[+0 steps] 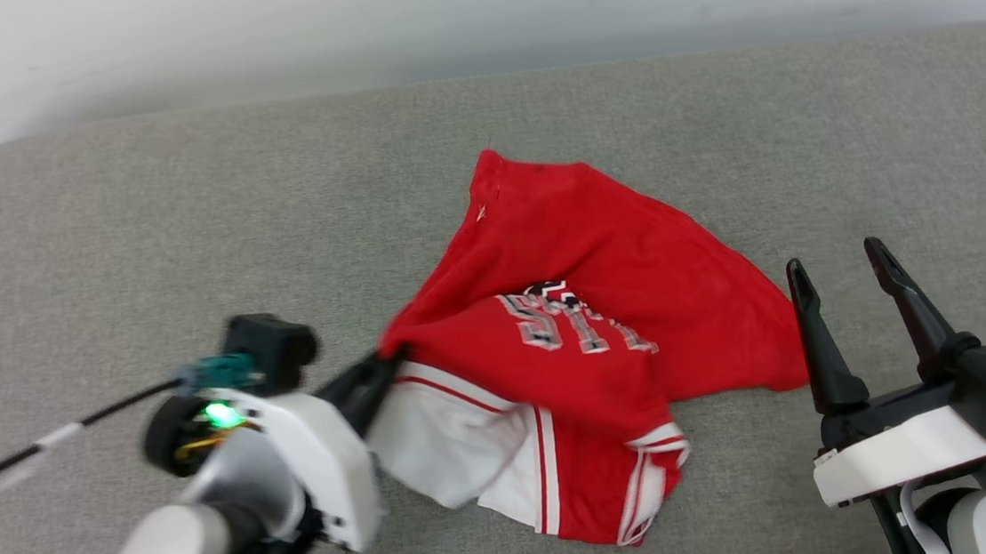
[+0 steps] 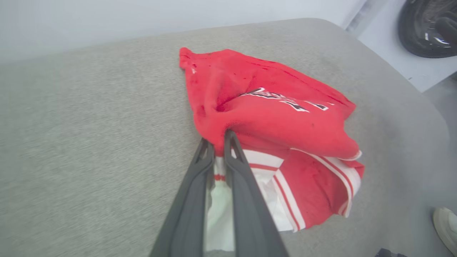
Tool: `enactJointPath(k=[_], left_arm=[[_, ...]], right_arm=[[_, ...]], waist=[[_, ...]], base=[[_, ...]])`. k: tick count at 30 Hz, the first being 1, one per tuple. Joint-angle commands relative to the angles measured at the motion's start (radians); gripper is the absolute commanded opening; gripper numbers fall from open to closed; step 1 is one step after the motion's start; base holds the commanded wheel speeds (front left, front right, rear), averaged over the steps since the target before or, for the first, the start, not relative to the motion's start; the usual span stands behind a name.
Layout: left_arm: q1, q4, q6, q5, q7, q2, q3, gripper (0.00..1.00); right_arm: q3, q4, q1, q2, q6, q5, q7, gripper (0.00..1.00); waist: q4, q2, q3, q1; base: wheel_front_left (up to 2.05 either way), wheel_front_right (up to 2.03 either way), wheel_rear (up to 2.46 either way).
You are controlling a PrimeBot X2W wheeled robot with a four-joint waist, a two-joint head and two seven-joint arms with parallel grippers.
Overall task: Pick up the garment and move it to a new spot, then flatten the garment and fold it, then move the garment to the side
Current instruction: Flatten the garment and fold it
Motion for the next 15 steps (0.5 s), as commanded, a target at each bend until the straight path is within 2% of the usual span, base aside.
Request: enactJointPath(k=[1,9,15], left_arm=[[0.007,-0.004,0.009,0.000,0.001,0.018,0.017,0.00],[0.064,0.063,0.088,-0.014,0.030,0.165,0.175,0.00],[0.089,0.161,0.092,-0.028,0.029,0.176,0.191,0.00]], right_arm=[[0.002,0.002,0.007,0.003,0.000,-0.003,0.002,1.00],[0.024,0.022,-0.002,0.004,0.000,-0.001,0.005,1.00],[0.040,0.038,-0.005,0.004,0.000,-0.009,0.010,1.00]], waist=[[0.012,-0.0001,-0.011,0.0000],[0.020,-0.0001,-0.006,0.0000],[0.024,-0.0001,0.004,0.0000]], base=[[0.00,0.00,0.00],[0.00,0.00,0.00],[0.00,0.00,0.00]])
